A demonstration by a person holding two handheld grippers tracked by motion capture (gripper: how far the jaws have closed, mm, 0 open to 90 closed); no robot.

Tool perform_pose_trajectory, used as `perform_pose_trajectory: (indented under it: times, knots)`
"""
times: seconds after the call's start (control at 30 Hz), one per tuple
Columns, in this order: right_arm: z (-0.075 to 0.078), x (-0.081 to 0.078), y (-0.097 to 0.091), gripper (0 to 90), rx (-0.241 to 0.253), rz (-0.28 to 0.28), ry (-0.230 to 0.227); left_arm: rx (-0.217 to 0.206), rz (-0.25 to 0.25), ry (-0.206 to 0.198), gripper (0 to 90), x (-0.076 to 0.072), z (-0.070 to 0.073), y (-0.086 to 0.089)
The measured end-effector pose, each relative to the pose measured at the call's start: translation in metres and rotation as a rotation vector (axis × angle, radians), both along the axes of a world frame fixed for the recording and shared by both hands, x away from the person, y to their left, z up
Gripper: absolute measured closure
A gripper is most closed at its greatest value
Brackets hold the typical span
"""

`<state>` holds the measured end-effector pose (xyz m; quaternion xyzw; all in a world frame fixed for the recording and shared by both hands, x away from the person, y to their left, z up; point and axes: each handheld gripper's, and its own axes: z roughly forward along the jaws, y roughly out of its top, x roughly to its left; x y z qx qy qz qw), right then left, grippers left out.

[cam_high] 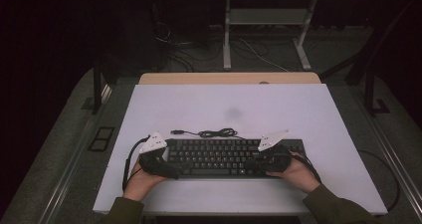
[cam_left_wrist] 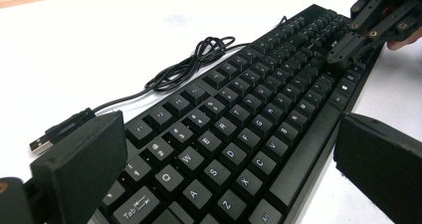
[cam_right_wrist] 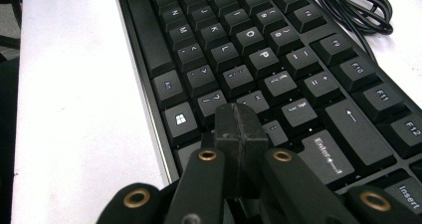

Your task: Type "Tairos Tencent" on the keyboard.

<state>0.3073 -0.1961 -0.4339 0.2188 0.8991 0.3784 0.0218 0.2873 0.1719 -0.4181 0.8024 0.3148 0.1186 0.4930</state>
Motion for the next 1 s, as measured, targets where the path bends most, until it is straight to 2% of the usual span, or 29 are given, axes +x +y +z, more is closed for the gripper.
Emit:
perform_pose_trajectory:
  times: [0.33, 0.57, 0.6, 0.83, 0.9, 0.93, 1.0]
  knots:
    - [0.0, 0.0, 0.0, 89.5, 0.003, 0.0, -0.001, 0.004, -0.027, 0.02, 9.9, 0.008, 0.0, -0.012]
    - [0.0, 0.0, 0.0, 89.5, 0.003, 0.001, 0.0, 0.007, -0.024, 0.026, 16.9, 0.014, 0.001, -0.016]
    - [0.0, 0.0, 0.0, 89.5, 0.003, 0.001, 0.0, 0.011, -0.027, 0.025, 22.2, 0.015, 0.001, -0.017]
    - [0.0, 0.001, 0.0, 89.5, 0.004, 0.001, 0.002, 0.026, -0.022, 0.031, 32.3, 0.02, 0.003, -0.022]
    - [-0.001, 0.001, 0.0, 89.5, 0.006, 0.001, 0.003, 0.031, -0.032, 0.038, 39.4, 0.022, 0.003, -0.024]
    - [-0.001, 0.001, 0.0, 89.5, 0.006, 0.001, 0.003, 0.032, -0.034, 0.041, 39.4, 0.023, 0.003, -0.025]
    - [-0.001, 0.001, 0.0, 89.5, 0.006, 0.001, 0.004, 0.038, -0.04, 0.05, 48.4, 0.024, 0.003, -0.027]
